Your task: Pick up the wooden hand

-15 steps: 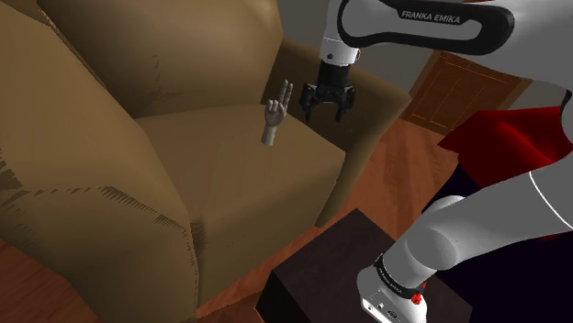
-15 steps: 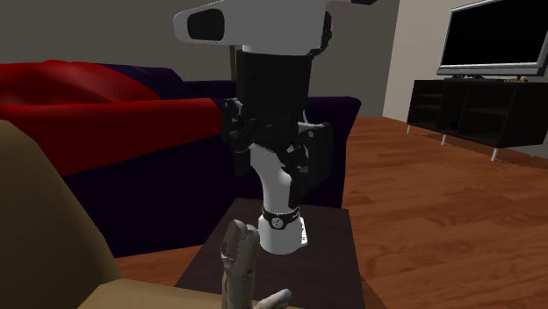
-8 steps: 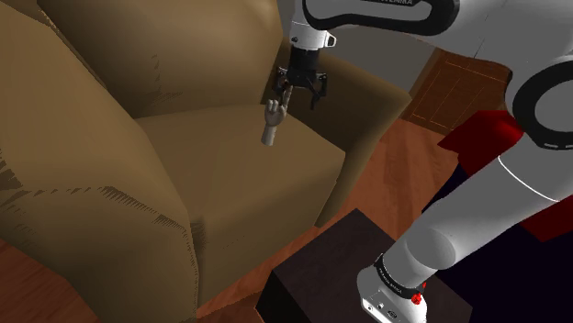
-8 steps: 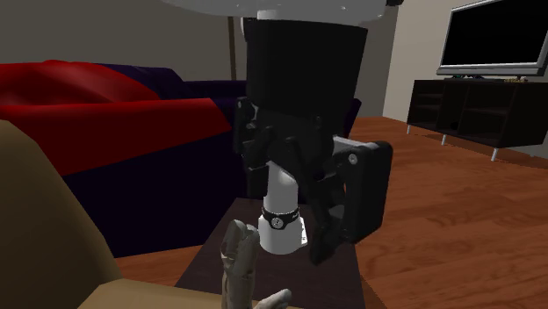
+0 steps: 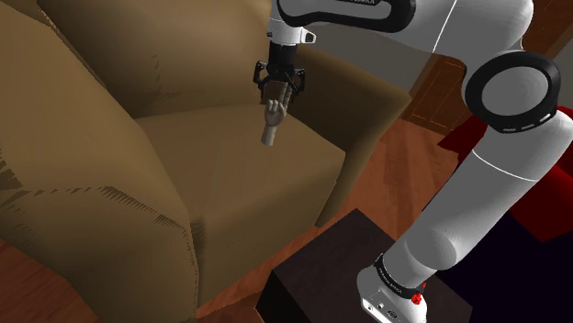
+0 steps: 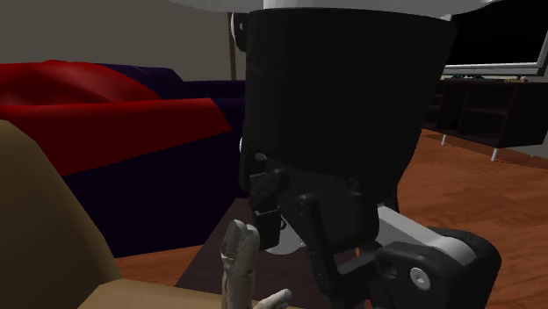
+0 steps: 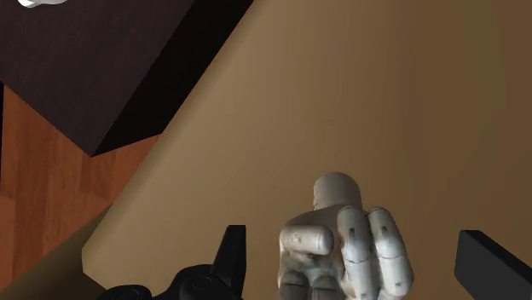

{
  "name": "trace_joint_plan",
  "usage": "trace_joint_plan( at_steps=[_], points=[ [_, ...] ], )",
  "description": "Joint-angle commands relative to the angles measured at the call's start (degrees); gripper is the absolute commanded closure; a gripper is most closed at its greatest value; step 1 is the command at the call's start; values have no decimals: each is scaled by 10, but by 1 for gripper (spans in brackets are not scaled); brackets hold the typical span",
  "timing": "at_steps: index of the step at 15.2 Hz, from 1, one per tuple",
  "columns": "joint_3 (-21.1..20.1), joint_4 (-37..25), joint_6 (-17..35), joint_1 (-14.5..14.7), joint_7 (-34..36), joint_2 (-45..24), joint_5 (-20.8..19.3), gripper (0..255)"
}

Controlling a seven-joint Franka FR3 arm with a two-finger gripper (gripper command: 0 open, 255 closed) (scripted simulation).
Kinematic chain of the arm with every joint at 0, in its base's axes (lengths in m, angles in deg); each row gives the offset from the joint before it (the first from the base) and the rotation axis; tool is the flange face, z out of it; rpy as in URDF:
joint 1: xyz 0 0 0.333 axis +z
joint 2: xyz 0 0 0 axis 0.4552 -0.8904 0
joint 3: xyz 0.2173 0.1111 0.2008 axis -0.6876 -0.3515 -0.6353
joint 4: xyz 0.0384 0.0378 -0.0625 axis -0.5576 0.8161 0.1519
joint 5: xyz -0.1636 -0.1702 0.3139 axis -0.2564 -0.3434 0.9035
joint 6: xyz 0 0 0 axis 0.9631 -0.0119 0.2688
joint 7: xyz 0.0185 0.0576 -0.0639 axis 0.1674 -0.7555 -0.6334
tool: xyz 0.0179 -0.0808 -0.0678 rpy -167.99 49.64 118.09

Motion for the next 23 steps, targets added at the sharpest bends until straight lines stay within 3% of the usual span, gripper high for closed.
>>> trace_joint_plan(
  at_steps=[1,5,6,15,23],
  points=[
    [0,16,16,0,2,1,0,0],
    [1,38,36,-1,3,2,0,0],
    [0,37,37,-1,4,0,0,255],
    [1,38,36,-1,3,2,0,255],
    [-1,-33,-28,1,0,-5,-1,255]
  ],
)
